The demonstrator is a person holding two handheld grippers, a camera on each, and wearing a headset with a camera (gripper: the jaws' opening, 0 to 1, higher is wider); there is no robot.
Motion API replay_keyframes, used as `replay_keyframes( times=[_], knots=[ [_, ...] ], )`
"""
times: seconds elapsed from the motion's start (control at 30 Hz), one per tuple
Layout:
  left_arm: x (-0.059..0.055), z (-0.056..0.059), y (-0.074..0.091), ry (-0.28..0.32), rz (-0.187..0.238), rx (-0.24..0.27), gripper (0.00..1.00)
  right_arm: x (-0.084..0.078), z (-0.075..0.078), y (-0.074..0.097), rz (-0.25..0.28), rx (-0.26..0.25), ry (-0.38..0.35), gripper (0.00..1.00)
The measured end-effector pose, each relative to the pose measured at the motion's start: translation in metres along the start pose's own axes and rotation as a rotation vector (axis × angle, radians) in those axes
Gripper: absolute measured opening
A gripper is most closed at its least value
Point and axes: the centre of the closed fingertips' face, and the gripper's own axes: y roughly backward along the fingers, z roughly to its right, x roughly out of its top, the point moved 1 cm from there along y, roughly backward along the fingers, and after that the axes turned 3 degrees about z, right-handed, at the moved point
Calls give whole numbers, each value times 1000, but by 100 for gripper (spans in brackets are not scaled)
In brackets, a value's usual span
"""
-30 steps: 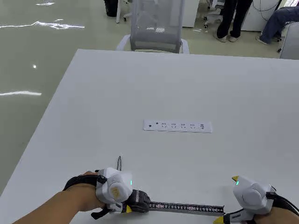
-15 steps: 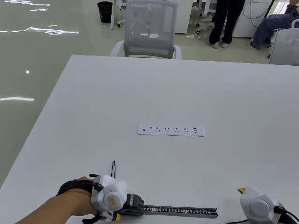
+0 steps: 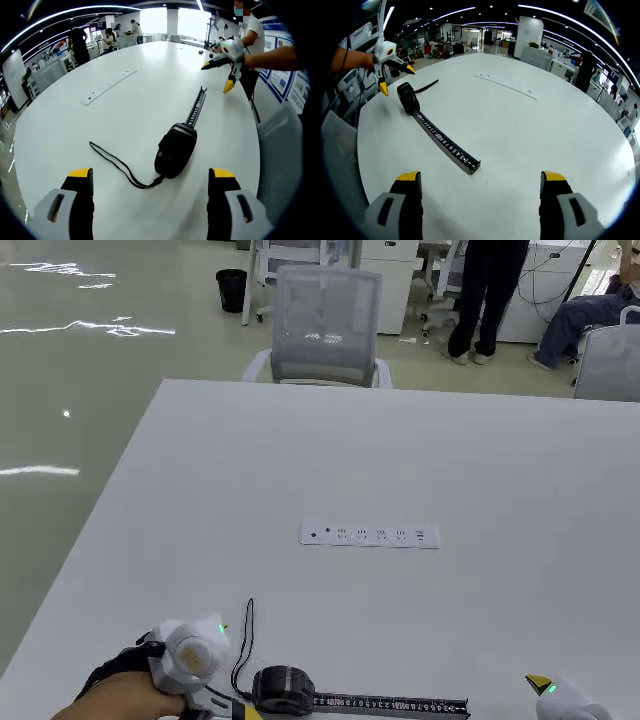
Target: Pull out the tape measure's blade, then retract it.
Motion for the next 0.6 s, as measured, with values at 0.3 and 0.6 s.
replay_keyframes(
  times=[0.3, 0.6],
  knots=[
    [-26, 12, 38, 46, 64, 65, 99, -10, -6, 30, 38, -31, -1, 100],
    [-47, 22, 68, 138, 145, 119, 99, -25, -15, 52, 65, -54, -35, 100]
  ],
)
